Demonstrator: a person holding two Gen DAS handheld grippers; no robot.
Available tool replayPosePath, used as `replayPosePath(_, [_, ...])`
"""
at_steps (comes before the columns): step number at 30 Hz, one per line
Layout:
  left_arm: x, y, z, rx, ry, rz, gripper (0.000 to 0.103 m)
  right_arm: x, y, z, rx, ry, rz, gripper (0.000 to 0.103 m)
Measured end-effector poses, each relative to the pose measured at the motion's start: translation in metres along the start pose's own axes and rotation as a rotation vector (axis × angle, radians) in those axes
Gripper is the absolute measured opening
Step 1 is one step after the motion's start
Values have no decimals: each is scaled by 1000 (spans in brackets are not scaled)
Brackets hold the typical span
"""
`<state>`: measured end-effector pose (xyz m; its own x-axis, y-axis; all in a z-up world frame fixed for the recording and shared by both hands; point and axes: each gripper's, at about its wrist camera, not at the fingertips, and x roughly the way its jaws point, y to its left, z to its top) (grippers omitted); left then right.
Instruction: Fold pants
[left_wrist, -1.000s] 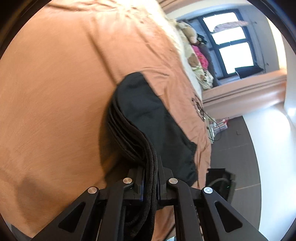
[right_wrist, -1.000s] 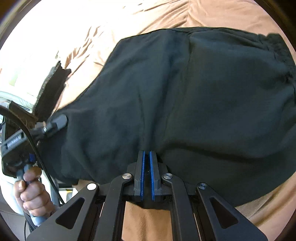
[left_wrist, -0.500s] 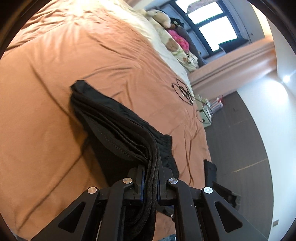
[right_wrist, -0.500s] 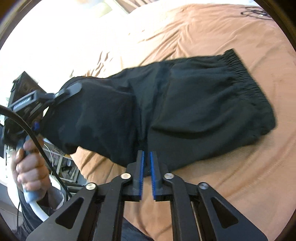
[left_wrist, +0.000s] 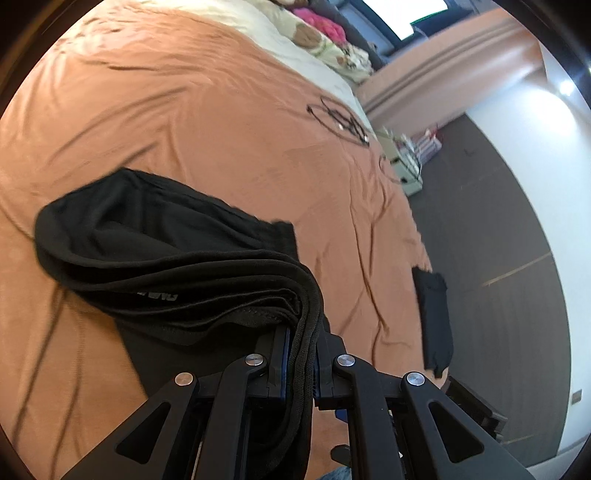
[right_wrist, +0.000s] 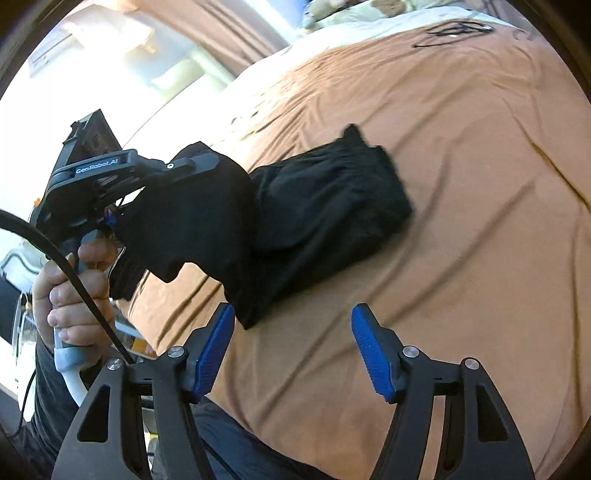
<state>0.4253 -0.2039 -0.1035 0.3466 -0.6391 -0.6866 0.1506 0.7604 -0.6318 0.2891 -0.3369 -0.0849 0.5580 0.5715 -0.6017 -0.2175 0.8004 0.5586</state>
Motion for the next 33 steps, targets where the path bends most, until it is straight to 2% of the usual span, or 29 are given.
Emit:
replayPosePath(5, [32, -18, -10, 37, 74, 21, 10, -26, -23, -16, 87, -59, 3, 65])
replayPosePath(6, [37, -21, -11, 41, 85, 23, 14, -32, -29, -19, 104, -78, 4, 65])
replayPosePath(8, [46, -26, -12, 48, 108, 13, 32, -39, -36, -26, 132, -96, 4, 65])
replayPosePath(10, [50, -31, -14, 52, 115, -19, 62, -45, -44, -36, 161, -108, 6, 65])
replayPosePath(12, [51, -35, -16, 48, 125, -55, 77, -51, -48, -43, 186, -117, 5, 65])
replayPosePath(16, [50, -37, -20, 54, 153, -61, 78, -58, -53, -51, 231, -157, 19, 65])
replayPosePath(22, [33, -22, -18, 44, 129, -35, 84, -53, -54, -45, 238, -204, 32, 67])
replayPosePath(26, [23, 2, -17, 1, 106, -13, 84, -41, -47, -37, 230, -195, 68, 67])
replayPosePath(33, [8, 41, -13, -56, 68, 26, 84, -13, -20, -21, 162, -156, 23, 67])
